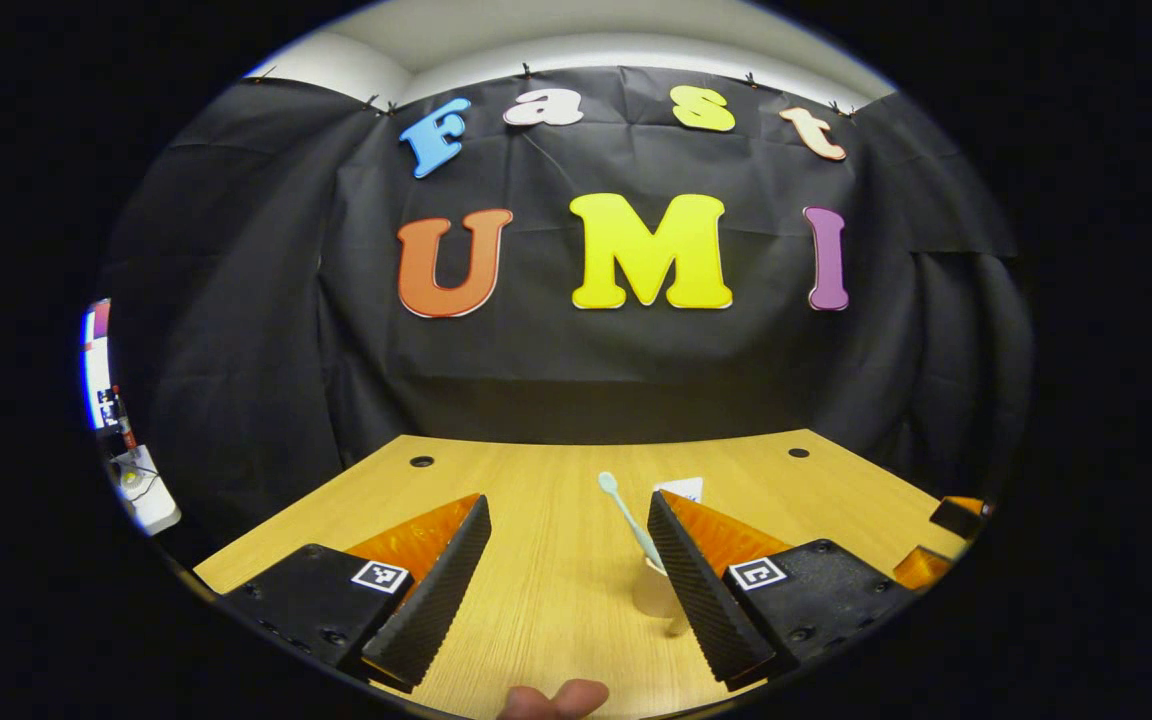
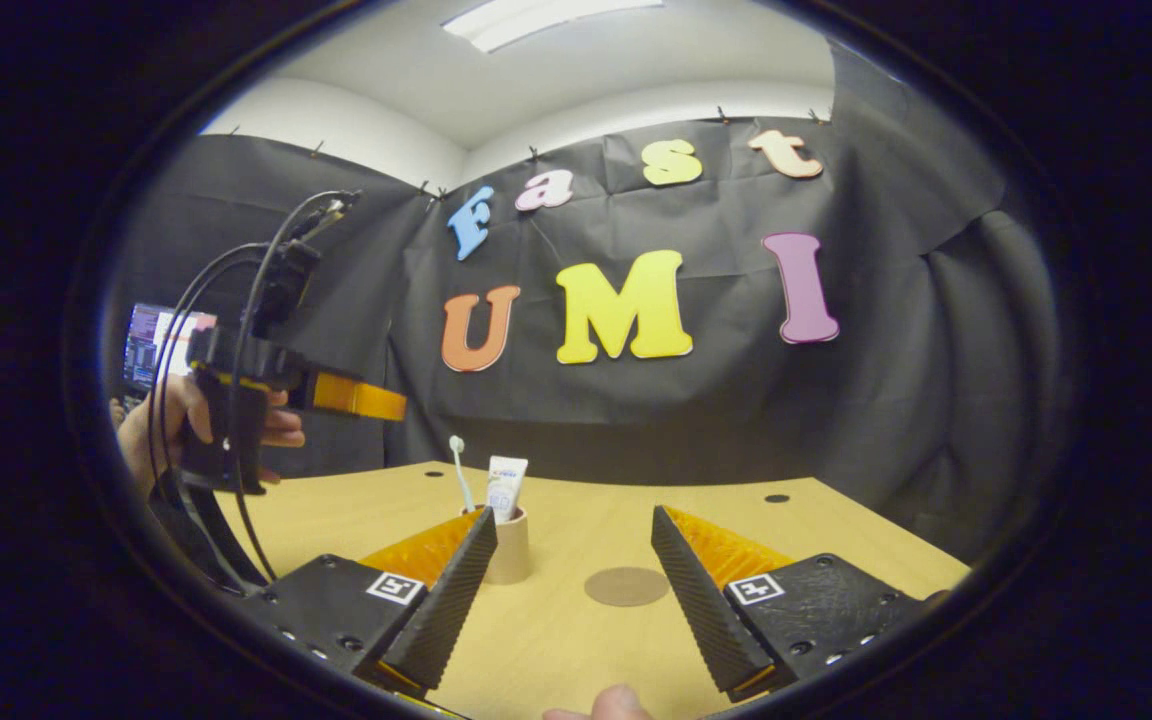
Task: Put the toothbrush and toothpaste on the desktop into the cup, then pick up the cup and place it on the coaster on the desktop.
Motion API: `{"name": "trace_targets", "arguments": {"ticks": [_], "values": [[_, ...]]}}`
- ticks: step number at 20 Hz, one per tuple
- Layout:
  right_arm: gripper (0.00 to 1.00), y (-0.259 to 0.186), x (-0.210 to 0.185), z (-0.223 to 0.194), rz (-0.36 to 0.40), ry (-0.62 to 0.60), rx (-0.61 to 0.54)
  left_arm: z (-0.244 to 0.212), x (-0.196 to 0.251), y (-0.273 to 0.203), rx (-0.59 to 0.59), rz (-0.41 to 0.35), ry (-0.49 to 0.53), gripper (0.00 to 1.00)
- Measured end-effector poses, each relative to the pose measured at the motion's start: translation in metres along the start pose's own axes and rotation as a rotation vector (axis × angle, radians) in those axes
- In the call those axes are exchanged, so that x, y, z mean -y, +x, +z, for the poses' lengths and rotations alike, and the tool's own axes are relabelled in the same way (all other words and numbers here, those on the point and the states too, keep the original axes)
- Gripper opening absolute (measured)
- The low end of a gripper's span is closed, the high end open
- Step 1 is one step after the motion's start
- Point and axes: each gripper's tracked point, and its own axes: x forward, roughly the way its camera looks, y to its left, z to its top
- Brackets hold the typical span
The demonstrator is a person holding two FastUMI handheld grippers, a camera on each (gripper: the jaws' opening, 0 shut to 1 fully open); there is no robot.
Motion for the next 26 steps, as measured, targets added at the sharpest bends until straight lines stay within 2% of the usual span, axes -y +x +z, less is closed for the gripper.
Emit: {"name": "trace_targets", "arguments": {"ticks": [3,7,11,14,17,19,20,23,26], "values": [[0.94,-0.023,0.024,-0.024,-0.041,0.004,-0.053,0.022,0.013,0.009,-0.111,-0.059,0.036,1.00],[0.95,-0.042,0.042,-0.040,-0.075,0.051,-0.098,0.027,0.040,0.028,-0.368,-0.148,-0.001,1.00],[0.95,-0.054,0.035,-0.045,-0.055,0.060,-0.098,-0.028,0.068,0.026,-0.793,-0.199,-0.027,1.00],[0.95,-0.064,0.035,-0.049,-0.053,0.040,-0.095,-0.077,0.090,0.012,-1.028,-0.233,-0.091,1.00],[0.95,-0.071,0.040,-0.060,-0.037,0.094,-0.125,-0.115,0.092,0.012,-1.132,-0.190,-0.071,1.00],[0.92,-0.078,0.057,-0.060,-0.073,0.105,-0.122,-0.134,0.098,0.008,-1.197,-0.176,-0.075,1.00],[0.93,-0.081,0.061,-0.060,-0.091,0.115,-0.114,-0.138,0.098,0.006,-1.217,-0.167,-0.061,1.00],[0.95,-0.083,0.066,-0.062,-0.104,0.161,-0.108,-0.138,0.106,0.006,-1.243,-0.160,-0.014,1.00],[0.95,-0.085,0.064,-0.064,-0.082,0.192,-0.116,-0.125,0.111,0.004,-1.262,-0.131,0.035,0.98]]}}
